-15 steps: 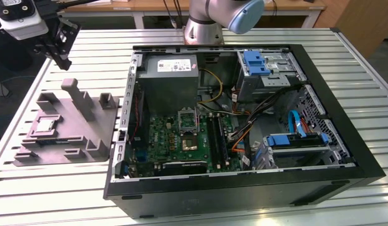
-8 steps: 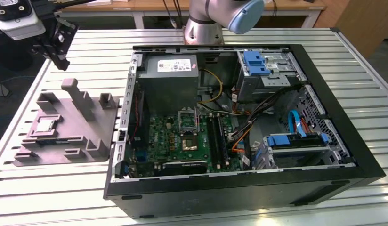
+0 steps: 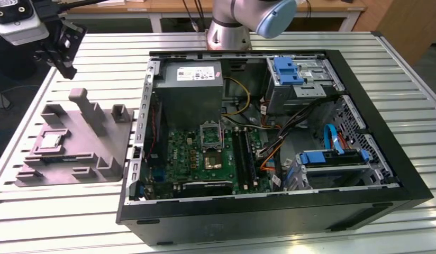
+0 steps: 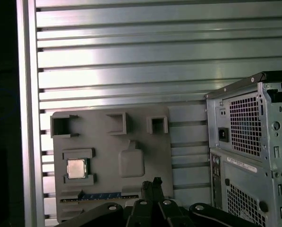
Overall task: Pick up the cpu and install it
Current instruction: 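Reach for the cpu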
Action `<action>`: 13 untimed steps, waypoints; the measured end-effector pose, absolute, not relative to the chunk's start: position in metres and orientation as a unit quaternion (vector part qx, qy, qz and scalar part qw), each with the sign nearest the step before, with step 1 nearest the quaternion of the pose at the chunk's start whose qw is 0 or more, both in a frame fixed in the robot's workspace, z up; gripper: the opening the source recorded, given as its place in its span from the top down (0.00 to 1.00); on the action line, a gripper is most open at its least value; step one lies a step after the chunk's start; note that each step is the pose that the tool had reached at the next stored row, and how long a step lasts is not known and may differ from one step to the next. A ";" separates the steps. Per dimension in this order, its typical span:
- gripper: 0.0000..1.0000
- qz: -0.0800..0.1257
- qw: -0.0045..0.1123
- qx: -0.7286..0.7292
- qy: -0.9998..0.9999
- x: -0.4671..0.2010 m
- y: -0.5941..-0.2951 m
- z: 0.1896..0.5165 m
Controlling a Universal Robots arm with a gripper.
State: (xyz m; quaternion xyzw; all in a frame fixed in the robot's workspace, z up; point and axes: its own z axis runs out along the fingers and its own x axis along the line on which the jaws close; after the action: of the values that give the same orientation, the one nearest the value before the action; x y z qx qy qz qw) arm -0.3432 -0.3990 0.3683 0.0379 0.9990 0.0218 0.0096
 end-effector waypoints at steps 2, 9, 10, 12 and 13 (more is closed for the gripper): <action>0.89 0.022 0.010 0.038 0.999 -0.344 -0.399 0.368; 0.89 0.022 0.010 0.038 0.999 -0.345 -0.399 0.368; 0.89 0.022 0.010 0.038 0.999 -0.345 -0.399 0.368; 0.89 0.022 0.010 0.038 0.999 -0.346 -0.399 0.368; 0.89 0.022 0.010 0.038 0.999 -0.346 -0.399 0.368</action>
State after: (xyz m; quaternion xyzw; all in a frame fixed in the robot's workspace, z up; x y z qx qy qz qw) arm -0.3462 -0.3989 0.3678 0.0380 0.9990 0.0218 0.0095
